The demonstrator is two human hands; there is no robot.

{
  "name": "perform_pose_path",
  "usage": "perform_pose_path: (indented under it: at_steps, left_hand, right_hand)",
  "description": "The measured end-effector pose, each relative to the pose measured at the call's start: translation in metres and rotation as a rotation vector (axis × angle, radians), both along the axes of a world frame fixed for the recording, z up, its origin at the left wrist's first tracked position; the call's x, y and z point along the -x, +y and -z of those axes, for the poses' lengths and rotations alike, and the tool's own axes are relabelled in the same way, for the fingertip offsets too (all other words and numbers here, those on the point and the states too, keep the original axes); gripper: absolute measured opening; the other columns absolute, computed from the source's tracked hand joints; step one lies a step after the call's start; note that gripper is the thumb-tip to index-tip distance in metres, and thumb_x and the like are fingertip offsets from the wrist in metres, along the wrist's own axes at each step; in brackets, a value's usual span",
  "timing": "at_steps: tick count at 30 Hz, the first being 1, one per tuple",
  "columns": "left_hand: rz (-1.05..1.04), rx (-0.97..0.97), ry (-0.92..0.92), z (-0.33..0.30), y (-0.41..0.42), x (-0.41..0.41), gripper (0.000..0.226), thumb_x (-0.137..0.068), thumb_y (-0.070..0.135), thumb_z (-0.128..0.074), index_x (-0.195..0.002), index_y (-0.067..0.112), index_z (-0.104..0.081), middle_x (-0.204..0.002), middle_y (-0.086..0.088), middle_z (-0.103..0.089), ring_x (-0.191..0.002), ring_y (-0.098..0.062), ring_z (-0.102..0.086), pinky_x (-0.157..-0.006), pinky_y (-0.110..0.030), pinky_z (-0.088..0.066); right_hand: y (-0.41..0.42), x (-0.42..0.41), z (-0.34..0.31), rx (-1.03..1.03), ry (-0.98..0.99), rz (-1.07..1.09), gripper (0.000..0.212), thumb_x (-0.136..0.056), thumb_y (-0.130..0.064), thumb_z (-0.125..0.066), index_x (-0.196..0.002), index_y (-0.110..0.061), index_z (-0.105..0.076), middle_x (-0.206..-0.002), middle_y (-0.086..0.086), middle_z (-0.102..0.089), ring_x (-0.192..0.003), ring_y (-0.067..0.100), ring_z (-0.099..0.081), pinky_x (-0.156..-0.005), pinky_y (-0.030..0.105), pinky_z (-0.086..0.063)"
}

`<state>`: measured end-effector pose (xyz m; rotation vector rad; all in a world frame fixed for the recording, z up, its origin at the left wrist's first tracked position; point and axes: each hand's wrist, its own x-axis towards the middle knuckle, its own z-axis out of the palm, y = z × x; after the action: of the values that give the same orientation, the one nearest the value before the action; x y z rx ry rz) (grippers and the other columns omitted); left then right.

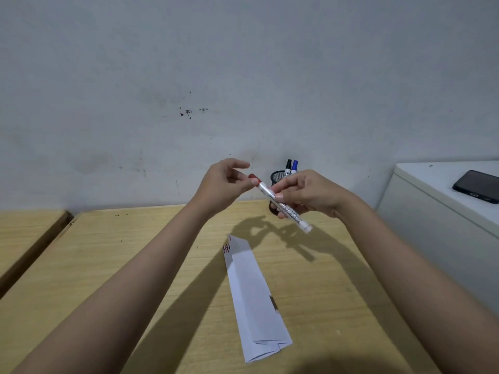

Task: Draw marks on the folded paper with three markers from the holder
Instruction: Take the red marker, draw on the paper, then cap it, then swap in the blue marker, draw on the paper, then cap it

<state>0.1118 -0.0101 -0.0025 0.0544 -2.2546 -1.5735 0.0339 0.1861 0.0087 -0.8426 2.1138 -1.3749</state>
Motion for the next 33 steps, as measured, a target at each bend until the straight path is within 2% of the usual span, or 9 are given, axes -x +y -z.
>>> perform_pose_path:
  at_steps: [3, 6, 9, 13, 16, 18, 21, 28, 33]
  left_hand:
    - [-0.047, 0.065, -0.069, 0.013, 0.008, 0.001, 0.042, -0.074, 0.028, -0.076, -0.111, 0.014, -0.061, -0.101, -0.011, -0.068, -0.086, -0.018, -0.065, -0.066, -0.024, -0.051]
    - [-0.089, 0.157, -0.078, 0.018, 0.012, 0.012, 0.041, -0.074, 0.033, -0.075, -0.109, 0.016, -0.063, -0.103, -0.002, -0.067, -0.095, -0.018, -0.064, -0.073, -0.024, -0.049]
    - [-0.130, 0.228, -0.074, 0.015, 0.017, 0.038, 0.044, -0.076, 0.036, -0.073, -0.113, 0.015, -0.062, -0.113, -0.002, -0.065, -0.100, -0.018, -0.061, -0.078, -0.026, -0.046]
    - [-0.144, 0.341, -0.101, 0.020, 0.030, 0.073, 0.054, -0.079, 0.038, -0.069, -0.125, 0.012, -0.056, -0.128, -0.007, -0.058, -0.113, -0.024, -0.056, -0.092, -0.035, -0.047]
    - [-0.152, 0.403, -0.147, 0.028, 0.039, 0.092, 0.057, -0.080, 0.044, -0.065, -0.126, 0.012, -0.055, -0.132, -0.008, -0.056, -0.120, -0.027, -0.053, -0.098, -0.043, -0.046]
    - [-0.186, 0.458, -0.162, 0.033, 0.043, 0.103, 0.051, -0.081, 0.046, -0.062, -0.120, 0.013, -0.060, -0.127, -0.009, -0.059, -0.120, -0.029, -0.053, -0.097, -0.044, -0.046]
    - [-0.235, 0.477, -0.187, 0.038, 0.045, 0.108, 0.044, -0.083, 0.046, -0.059, -0.112, 0.013, -0.064, -0.121, -0.008, -0.063, -0.118, -0.029, -0.054, -0.095, -0.042, -0.046]
    - [-0.266, 0.418, -0.198, 0.049, 0.044, 0.116, 0.047, -0.079, 0.044, -0.065, -0.115, 0.014, -0.064, -0.120, -0.005, -0.066, -0.116, -0.025, -0.057, -0.095, -0.043, -0.048]
    - [-0.268, 0.292, -0.211, 0.050, 0.042, 0.122, 0.048, -0.070, 0.041, -0.074, -0.109, 0.014, -0.067, -0.114, -0.003, -0.069, -0.111, -0.021, -0.061, -0.094, -0.042, -0.050]
  right_hand:
    - [0.006, 0.011, -0.006, 0.023, 0.041, 0.116, 0.032, -0.085, -0.003, -0.066, -0.117, -0.005, -0.059, -0.082, 0.011, -0.073, -0.073, 0.031, -0.072, -0.079, 0.049, -0.058]
    - [0.008, 0.025, -0.011, 0.126, 0.122, 0.323, 0.028, -0.084, 0.001, -0.066, -0.107, -0.009, -0.055, -0.076, 0.007, -0.067, -0.057, 0.017, -0.065, -0.066, 0.036, -0.058]
    - [0.005, 0.046, -0.015, 0.239, 0.215, 0.526, 0.022, -0.083, 0.000, -0.063, -0.094, -0.016, -0.052, -0.080, 0.007, -0.070, -0.068, 0.015, -0.067, -0.056, 0.022, -0.052]
    - [-0.003, 0.075, -0.012, 0.241, 0.384, 0.686, 0.011, -0.080, -0.019, -0.064, -0.083, -0.022, -0.054, -0.077, 0.010, -0.073, -0.080, 0.029, -0.071, -0.074, 0.043, -0.055]
    - [-0.013, 0.084, -0.006, 0.160, 0.504, 0.705, 0.007, -0.084, -0.018, -0.060, -0.088, -0.013, -0.058, -0.069, -0.002, -0.065, -0.074, 0.022, -0.066, -0.066, 0.031, -0.049]
    - [-0.018, 0.088, 0.000, 0.068, 0.560, 0.673, 0.009, -0.084, -0.016, -0.059, -0.084, -0.007, -0.060, -0.070, 0.001, -0.062, -0.069, 0.020, -0.058, -0.057, 0.025, -0.038]
    - [-0.021, 0.094, 0.010, -0.066, 0.557, 0.611, 0.015, -0.080, -0.013, -0.059, -0.076, 0.000, -0.065, -0.068, 0.009, -0.063, -0.065, 0.023, -0.056, -0.060, 0.028, -0.043]
    - [-0.013, 0.108, 0.031, -0.265, 0.458, 0.581, 0.022, -0.072, -0.017, -0.063, -0.053, -0.016, -0.051, -0.054, -0.001, -0.051, -0.059, 0.021, -0.049, -0.056, 0.027, -0.038]
    - [-0.012, 0.118, 0.029, -0.371, 0.378, 0.539, 0.016, -0.072, -0.024, -0.068, -0.069, -0.016, -0.054, -0.070, -0.001, -0.054, -0.077, 0.025, -0.056, -0.067, 0.031, -0.044]
